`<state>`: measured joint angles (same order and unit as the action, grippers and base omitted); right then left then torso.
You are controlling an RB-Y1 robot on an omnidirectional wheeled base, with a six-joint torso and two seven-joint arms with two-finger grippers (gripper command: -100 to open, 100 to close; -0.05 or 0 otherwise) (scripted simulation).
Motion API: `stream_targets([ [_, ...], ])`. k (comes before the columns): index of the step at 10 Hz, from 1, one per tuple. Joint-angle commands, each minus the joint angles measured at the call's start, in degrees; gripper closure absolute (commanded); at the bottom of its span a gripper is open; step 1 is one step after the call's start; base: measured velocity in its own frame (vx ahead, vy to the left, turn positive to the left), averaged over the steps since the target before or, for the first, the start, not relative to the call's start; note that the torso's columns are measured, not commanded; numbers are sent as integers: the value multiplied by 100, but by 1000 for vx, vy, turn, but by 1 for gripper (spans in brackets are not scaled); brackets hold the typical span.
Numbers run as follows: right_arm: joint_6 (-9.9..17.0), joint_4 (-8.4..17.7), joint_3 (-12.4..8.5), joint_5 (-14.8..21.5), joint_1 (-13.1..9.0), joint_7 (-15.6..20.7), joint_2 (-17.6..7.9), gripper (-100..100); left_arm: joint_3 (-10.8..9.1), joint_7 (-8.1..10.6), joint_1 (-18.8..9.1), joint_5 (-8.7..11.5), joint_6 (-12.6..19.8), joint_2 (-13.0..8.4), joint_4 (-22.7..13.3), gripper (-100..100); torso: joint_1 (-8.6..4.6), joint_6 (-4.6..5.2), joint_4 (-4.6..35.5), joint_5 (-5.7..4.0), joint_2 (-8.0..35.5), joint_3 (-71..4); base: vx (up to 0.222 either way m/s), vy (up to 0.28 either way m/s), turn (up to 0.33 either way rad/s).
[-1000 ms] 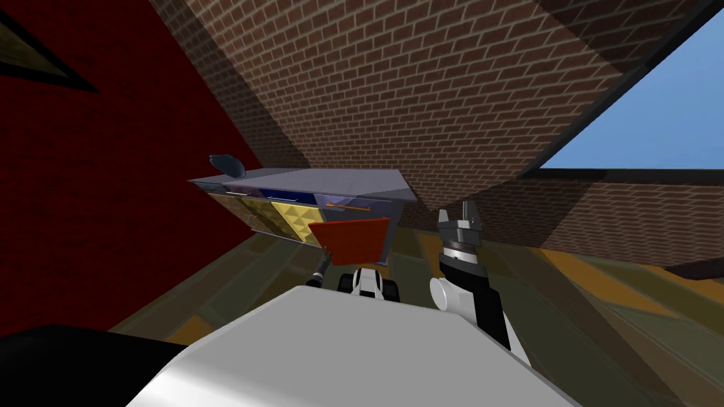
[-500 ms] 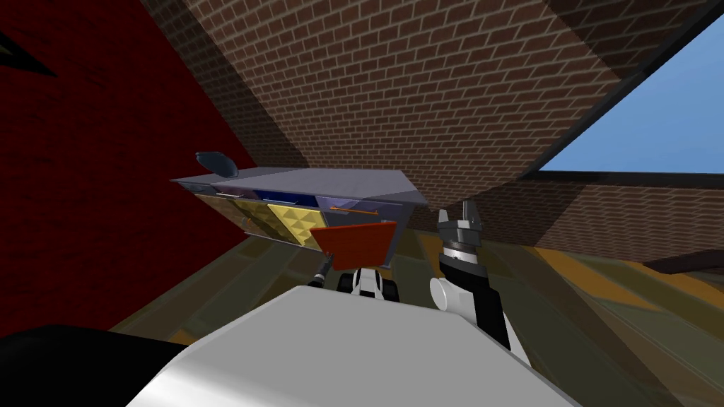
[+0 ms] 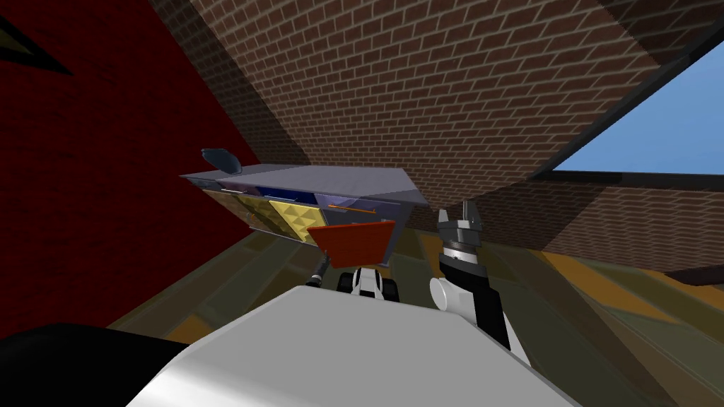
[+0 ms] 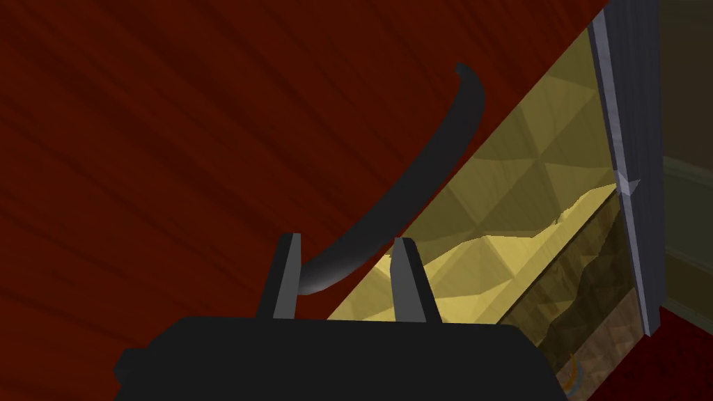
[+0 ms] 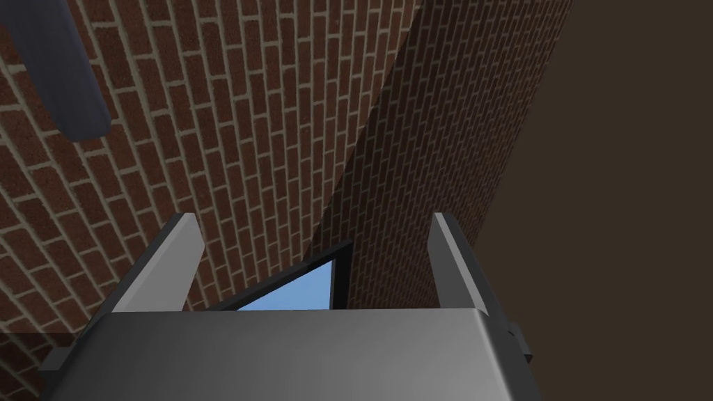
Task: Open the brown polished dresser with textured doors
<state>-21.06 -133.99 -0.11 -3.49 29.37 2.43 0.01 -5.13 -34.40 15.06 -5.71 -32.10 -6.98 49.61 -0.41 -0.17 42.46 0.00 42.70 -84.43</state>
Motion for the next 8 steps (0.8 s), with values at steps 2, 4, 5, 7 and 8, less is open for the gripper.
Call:
stream_targets([
  [2, 0, 0, 0, 0, -1, 0, 0, 0, -326, -20, 170, 228, -65, 147, 114, 100, 30, 28, 11, -1, -21, -5, -84, -196, 169],
  [4, 0, 0, 0, 0, 0, 0, 0, 0, -460, -53, 252, 311, -85, 194, 171, 100, 29, 19, 14, -11, -31, -14, -74, -190, 166],
  [5, 0, 0, 0, 0, 0, 0, -1, 0, -527, -70, 292, 352, -95, 218, 200, 100, 32, 26, 15, -5, -27, -9, -93, -163, 119],
  [7, 0, 0, -1, 0, 0, 0, -2, 0, -528, -94, 310, 340, -62, 202, 117, 100, 35, 33, 19, -12, -21, -5, -59, -80, 38],
  [8, 0, 0, -1, 0, 0, 0, -2, 0, -659, -140, 429, 427, -71, 286, 179, 100, 48, 32, 8, -9, -40, -12, -11, -104, 154],
])
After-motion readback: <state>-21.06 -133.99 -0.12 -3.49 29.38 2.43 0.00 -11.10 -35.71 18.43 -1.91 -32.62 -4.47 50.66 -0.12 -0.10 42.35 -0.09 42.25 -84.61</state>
